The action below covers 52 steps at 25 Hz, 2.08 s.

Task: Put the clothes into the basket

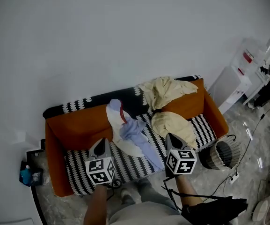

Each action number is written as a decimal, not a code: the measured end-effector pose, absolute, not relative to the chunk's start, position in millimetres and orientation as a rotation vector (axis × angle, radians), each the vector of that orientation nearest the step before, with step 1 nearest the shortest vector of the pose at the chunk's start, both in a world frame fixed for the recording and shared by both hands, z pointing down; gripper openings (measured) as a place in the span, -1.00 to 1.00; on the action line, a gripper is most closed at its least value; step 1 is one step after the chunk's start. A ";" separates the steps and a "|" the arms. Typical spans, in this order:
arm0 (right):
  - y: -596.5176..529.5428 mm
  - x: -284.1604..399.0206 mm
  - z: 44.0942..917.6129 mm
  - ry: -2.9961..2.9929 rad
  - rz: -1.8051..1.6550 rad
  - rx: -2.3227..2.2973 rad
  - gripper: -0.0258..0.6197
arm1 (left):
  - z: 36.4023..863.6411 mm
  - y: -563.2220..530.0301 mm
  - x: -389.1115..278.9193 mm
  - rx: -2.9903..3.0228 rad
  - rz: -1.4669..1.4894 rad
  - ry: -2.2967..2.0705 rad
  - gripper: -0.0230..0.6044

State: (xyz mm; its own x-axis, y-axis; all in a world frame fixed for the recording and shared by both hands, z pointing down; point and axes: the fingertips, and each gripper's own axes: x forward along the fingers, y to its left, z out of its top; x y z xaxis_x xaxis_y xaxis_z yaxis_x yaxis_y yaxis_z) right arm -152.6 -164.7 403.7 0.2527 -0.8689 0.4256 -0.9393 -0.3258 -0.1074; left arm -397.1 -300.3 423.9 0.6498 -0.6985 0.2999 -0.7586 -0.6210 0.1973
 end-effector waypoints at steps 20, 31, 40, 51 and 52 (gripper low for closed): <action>-309.0 -129.6 530.7 -1.889 0.805 1.960 -0.92 | 517.5 -357.1 -383.3 2.349 0.545 -1.382 -0.92; -355.2 -152.0 603.5 -1.986 0.873 1.751 -0.91 | 581.7 -374.2 -399.7 2.206 0.578 -1.491 -0.92; -385.4 -161.9 642.7 -2.024 0.939 1.694 -0.91 | 608.6 -377.8 -424.8 2.125 0.531 -1.583 -0.92; -434.6 -187.6 695.5 -2.138 0.810 1.418 -0.20 | 650.8 -373.1 -454.8 2.008 0.544 -1.650 -0.92; -440.3 -189.8 703.9 -2.143 0.783 1.388 -0.14 | 655.1 -371.7 -457.8 1.997 0.548 -1.654 -0.92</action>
